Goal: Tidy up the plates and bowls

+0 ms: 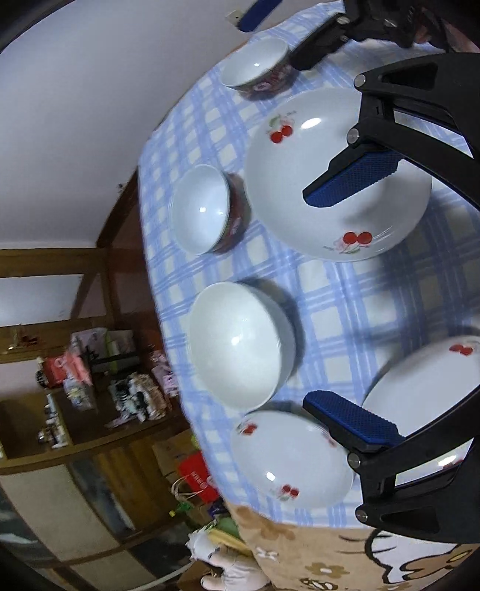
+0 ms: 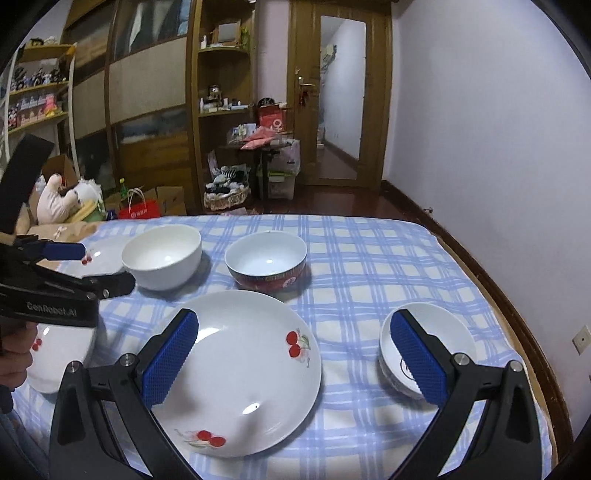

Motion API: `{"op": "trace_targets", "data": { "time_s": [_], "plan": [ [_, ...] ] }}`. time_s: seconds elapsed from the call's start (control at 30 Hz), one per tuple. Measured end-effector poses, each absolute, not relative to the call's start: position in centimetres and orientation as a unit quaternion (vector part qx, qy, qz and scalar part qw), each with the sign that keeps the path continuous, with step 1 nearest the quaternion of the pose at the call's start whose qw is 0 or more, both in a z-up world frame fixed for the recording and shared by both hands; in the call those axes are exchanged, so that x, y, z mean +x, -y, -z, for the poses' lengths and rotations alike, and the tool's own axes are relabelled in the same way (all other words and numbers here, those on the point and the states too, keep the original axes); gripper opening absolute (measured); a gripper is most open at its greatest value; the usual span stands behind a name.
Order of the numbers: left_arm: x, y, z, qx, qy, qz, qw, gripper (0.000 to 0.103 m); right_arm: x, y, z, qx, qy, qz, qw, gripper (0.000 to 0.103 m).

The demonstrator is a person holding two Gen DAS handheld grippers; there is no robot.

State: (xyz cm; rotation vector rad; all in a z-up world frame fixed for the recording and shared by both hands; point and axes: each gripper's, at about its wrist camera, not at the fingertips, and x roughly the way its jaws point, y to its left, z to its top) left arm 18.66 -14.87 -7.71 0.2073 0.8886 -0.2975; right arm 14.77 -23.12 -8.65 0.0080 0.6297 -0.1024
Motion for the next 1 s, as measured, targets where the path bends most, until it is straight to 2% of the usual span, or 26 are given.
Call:
{"op": "trace_targets", "data": {
  "time_s": [0.43,0.63,0.67,0.73,0.83,0.87,0.93,1.0],
  "plan": [
    [19.5,15.6,12.7,0.106,-0.477,0.157,0.858,0.098,16.9,24.1,12.7,0.007,-0.358,0.06,0.932,0.103],
    [19.5,15.7,13.6,0.104,-0.487,0.164,0.852,0.097,17.6,24.9,14.4,0.034,-0.392,0.054,0.918,0.082],
    [19.5,15.7,13.6,0.103,-0.488,0.164,0.851,0.092,17.6,24.9,14.6,0.034,-0.394,0.052,0.917,0.08],
    [19.5,15.6,13.9,0.097,-0.499,0.162,0.846,0.091,17.6,24.9,15.0,0.031,-0.396,0.048,0.916,0.059],
    [19.5,15.5,14.2,0.088,-0.51,0.17,0.839,0.079,17.9,25.1,15.7,0.047,-0.415,0.039,0.908,0.047],
    [19.5,15.7,14.4,0.09,-0.511,0.169,0.838,0.072,18.0,25.1,15.9,0.049,-0.418,0.038,0.906,0.043],
    [19.6,15.7,14.8,0.091,-0.515,0.17,0.835,0.056,18.2,25.2,16.4,0.049,-0.431,0.04,0.9,0.025],
    [19.6,15.4,15.0,0.07,-0.523,0.183,0.829,0.036,18.2,25.6,16.5,0.064,-0.433,0.04,0.898,0.018]
  ]
}}
